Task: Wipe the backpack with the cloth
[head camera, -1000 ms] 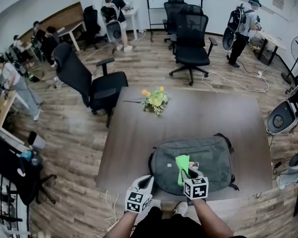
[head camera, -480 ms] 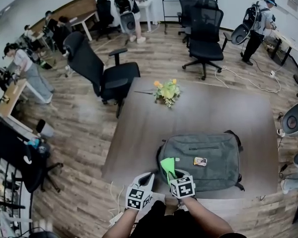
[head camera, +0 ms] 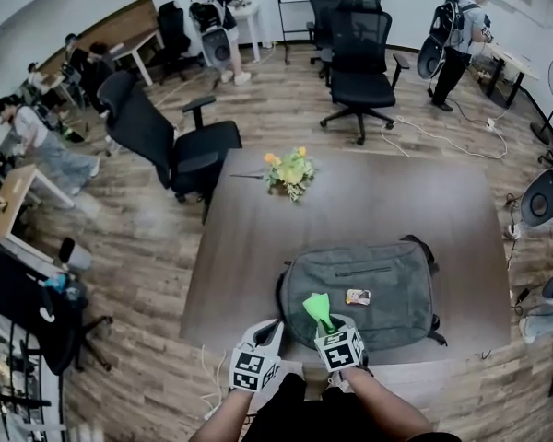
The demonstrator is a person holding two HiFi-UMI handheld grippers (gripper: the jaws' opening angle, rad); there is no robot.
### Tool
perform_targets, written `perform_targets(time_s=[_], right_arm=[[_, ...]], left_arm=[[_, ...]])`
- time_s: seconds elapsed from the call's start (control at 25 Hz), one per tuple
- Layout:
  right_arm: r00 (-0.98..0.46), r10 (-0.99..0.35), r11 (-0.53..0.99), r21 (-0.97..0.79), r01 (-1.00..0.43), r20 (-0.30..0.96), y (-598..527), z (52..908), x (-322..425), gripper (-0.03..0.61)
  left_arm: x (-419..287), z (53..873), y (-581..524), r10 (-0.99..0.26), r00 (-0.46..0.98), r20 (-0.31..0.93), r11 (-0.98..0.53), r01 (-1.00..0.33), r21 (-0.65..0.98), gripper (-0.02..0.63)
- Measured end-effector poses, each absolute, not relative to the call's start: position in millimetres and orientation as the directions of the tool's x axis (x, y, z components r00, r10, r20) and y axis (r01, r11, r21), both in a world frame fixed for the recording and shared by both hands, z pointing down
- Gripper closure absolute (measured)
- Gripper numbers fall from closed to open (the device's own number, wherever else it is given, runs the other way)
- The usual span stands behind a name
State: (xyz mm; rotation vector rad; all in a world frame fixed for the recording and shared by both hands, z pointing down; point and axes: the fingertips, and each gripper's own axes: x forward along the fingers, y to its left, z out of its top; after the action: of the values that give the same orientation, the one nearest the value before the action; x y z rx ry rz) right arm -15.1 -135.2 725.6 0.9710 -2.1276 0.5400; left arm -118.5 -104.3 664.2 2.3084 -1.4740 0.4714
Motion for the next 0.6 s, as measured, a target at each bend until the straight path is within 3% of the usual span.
perform_targets(time_s=[0.6], right_arm=[[-0.252,-0.578,0.540,0.131,-0.832,0.776,-143.8,723.9,89.2,0.492]], left_arm=[[-63.7,658.7,-122.7,-0.762,0.490,0.424,-0.495,-0.862,0.108,0.595]])
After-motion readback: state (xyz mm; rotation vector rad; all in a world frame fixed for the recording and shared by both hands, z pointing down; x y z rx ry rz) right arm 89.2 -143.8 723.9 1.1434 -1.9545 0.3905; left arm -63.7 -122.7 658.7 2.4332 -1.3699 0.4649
